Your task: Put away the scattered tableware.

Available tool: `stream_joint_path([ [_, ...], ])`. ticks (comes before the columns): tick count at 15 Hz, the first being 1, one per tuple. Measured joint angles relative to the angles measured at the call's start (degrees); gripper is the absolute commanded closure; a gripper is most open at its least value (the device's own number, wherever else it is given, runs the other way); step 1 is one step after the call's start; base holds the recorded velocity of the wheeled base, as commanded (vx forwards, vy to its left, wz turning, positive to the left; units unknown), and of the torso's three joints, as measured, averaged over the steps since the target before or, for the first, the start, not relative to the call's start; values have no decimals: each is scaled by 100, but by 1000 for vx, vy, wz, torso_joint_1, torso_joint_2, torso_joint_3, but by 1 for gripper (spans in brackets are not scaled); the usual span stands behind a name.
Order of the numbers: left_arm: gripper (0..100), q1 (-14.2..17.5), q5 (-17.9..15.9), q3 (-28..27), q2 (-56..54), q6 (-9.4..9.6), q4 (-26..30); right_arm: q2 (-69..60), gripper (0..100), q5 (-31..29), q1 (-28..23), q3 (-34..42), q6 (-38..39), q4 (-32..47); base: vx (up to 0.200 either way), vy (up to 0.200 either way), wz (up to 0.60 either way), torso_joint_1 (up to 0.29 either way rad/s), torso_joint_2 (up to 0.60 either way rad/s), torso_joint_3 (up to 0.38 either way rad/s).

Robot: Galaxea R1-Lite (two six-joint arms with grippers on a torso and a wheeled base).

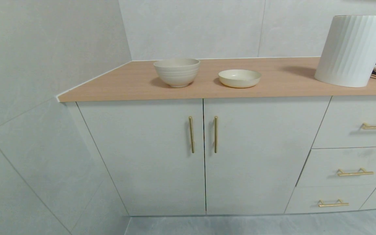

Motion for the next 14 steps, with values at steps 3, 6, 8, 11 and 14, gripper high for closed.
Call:
stream_joint_path([
  [3, 0, 0, 0, 0, 0, 0, 0, 1560, 0, 124, 444, -841, 82, -59, 0, 0, 0, 0, 0, 0],
  [6, 0, 0, -1, 0, 0, 0, 0, 3139, 0, 162, 985, -1821, 330, -347, 0, 0, 0, 0, 0, 0],
  [8, 0, 0, -1, 0, 0, 0, 0, 4174, 0, 176, 1414, -2562, 650, -616, 0, 0, 0, 0, 0, 0],
  [11, 0, 0, -1, 0, 0, 0, 0, 5442, 0, 230, 1969, -3630, 979, -841, 0, 0, 0, 0, 0, 0],
  [14, 0, 2, -1, 0, 0, 0, 0, 6516, 0, 712, 2255, -4514, 1346, -874, 0, 0, 0, 0, 0, 0],
])
